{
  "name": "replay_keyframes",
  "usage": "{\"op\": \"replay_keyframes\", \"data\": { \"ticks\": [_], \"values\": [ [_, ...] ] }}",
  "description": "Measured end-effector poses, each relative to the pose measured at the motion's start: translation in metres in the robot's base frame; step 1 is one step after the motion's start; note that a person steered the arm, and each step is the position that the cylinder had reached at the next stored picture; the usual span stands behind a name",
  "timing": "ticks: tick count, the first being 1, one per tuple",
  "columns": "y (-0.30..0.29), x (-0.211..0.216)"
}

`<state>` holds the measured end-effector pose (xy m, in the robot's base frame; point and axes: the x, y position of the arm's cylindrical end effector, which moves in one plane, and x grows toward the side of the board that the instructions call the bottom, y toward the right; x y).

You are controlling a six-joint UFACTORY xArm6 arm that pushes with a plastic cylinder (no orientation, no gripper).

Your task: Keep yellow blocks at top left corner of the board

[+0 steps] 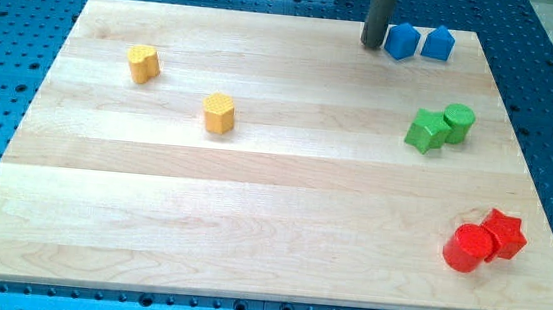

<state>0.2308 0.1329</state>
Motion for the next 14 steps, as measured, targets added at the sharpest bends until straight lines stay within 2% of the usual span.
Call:
{"op": "replay_keyframes", "data": {
  "ticks": [2, 3, 5, 7, 8, 9, 10, 11, 12, 13, 14],
  "values": [
    [-0.014, 0.000],
    [-0.022, 0.018],
    [-0.104, 0.157],
    [-0.178, 0.216],
    [-0.218, 0.166],
    [-0.232, 0.147],
    [-0.190, 0.140],
    [-0.190, 0.115],
    [-0.213, 0.094],
    [-0.259, 0.094],
    [-0.261, 0.117]
  ]
}}
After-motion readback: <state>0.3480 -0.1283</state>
